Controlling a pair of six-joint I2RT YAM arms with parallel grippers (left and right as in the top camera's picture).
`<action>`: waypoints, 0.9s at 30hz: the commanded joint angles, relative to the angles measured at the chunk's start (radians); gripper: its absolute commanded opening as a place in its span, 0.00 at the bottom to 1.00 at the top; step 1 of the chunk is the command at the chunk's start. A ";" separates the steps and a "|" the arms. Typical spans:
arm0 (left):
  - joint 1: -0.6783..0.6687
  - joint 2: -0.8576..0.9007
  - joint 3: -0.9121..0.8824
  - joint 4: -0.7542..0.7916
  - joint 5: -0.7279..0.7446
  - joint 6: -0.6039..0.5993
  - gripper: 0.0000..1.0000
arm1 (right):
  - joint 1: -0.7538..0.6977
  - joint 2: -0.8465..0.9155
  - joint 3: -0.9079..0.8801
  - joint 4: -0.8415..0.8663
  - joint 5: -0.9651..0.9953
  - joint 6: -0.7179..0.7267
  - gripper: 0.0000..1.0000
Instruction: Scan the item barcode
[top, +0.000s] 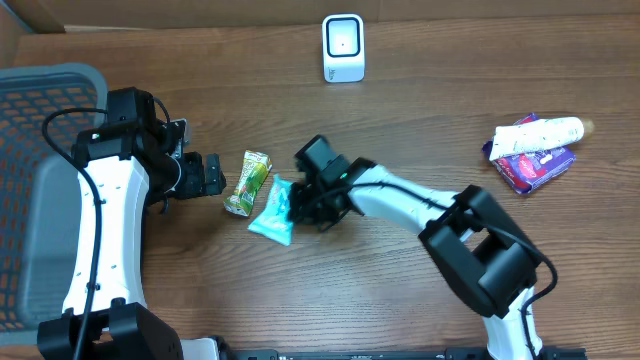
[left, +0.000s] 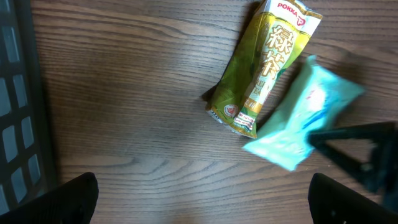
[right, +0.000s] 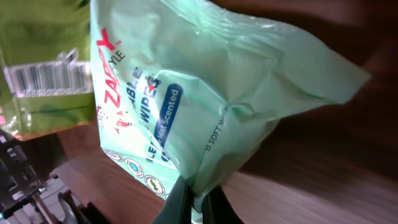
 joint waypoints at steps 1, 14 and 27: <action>0.004 0.006 0.006 0.001 0.006 0.016 0.99 | -0.080 -0.059 -0.006 -0.077 0.071 -0.073 0.04; 0.004 0.006 0.006 0.001 0.006 0.016 1.00 | -0.054 -0.268 0.073 -0.632 0.909 -0.194 0.04; 0.004 0.006 0.006 0.001 0.006 0.016 1.00 | 0.023 -0.233 0.071 -0.758 0.990 -0.257 0.04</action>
